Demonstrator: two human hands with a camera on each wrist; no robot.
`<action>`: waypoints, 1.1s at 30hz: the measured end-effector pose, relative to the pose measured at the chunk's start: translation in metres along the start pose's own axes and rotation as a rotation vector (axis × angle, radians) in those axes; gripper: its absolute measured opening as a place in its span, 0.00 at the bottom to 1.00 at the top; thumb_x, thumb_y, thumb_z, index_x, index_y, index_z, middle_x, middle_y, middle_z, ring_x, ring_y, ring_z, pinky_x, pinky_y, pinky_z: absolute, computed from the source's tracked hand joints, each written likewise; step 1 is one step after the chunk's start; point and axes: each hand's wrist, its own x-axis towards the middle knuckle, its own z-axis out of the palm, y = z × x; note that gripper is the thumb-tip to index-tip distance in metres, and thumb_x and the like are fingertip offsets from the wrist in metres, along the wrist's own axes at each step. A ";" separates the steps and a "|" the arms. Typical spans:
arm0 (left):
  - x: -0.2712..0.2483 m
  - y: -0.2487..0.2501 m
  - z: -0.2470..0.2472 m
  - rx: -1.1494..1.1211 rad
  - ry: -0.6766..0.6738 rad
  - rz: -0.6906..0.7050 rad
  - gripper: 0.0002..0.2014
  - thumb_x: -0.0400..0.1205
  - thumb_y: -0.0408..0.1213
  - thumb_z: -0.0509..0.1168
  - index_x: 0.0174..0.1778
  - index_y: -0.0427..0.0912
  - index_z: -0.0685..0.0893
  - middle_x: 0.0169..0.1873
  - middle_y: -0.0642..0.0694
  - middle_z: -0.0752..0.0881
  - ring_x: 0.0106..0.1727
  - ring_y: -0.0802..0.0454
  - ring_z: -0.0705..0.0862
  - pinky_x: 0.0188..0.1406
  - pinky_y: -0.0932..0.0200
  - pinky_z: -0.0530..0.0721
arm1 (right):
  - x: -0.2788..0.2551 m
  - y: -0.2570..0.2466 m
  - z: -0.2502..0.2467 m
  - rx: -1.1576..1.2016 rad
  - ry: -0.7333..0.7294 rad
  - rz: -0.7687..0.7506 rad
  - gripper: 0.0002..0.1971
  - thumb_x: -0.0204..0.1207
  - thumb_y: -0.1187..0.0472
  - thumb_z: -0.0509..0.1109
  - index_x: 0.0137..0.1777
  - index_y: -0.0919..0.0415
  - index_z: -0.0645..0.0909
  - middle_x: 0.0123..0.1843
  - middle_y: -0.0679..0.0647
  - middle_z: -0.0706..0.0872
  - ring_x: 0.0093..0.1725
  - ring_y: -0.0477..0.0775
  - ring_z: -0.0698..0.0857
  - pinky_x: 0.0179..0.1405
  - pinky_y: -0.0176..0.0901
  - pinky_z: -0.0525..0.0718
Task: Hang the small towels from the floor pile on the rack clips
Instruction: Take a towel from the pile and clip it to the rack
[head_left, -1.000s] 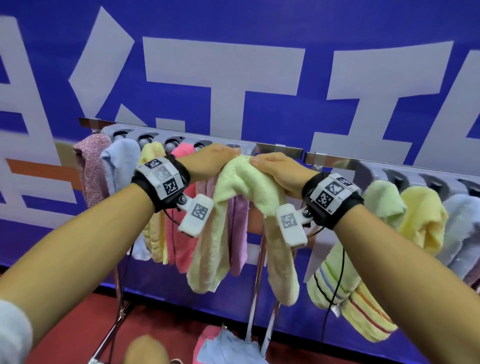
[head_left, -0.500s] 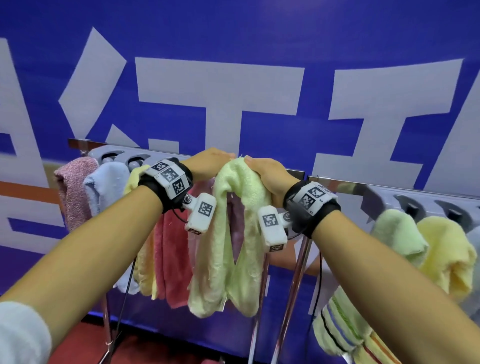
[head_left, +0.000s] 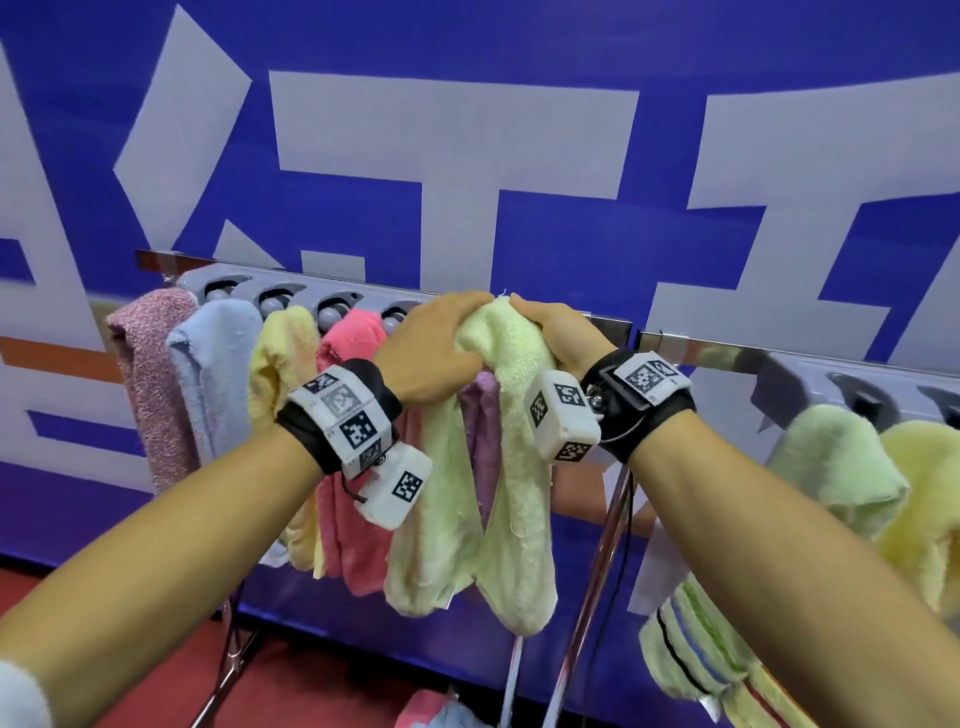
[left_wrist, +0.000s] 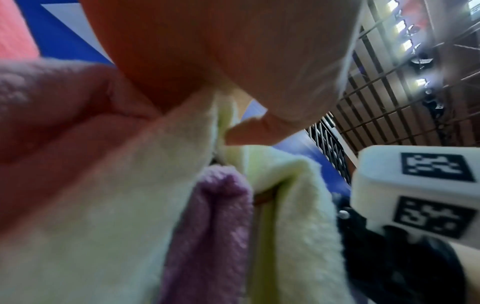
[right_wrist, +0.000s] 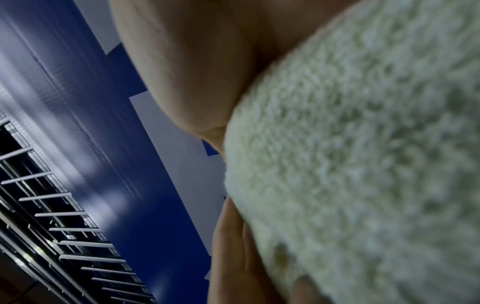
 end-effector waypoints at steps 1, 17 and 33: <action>-0.003 0.002 0.003 0.005 0.010 0.008 0.36 0.62 0.42 0.65 0.71 0.49 0.77 0.62 0.55 0.82 0.63 0.53 0.79 0.63 0.57 0.76 | -0.001 0.000 0.002 0.010 0.011 -0.006 0.24 0.86 0.49 0.62 0.71 0.68 0.77 0.47 0.67 0.89 0.36 0.64 0.91 0.29 0.52 0.89; -0.008 -0.016 0.004 0.150 0.071 -0.057 0.38 0.76 0.20 0.61 0.84 0.42 0.63 0.74 0.38 0.78 0.76 0.38 0.73 0.73 0.49 0.73 | -0.007 -0.003 0.003 -0.001 -0.011 0.000 0.21 0.86 0.48 0.61 0.64 0.67 0.80 0.41 0.62 0.91 0.34 0.60 0.91 0.29 0.47 0.89; -0.017 -0.023 0.035 0.273 0.028 -0.069 0.37 0.77 0.24 0.59 0.85 0.48 0.62 0.67 0.36 0.81 0.71 0.37 0.76 0.65 0.50 0.71 | 0.024 0.045 -0.046 -0.243 0.187 -0.041 0.28 0.70 0.45 0.80 0.63 0.65 0.85 0.56 0.64 0.90 0.57 0.66 0.90 0.60 0.66 0.86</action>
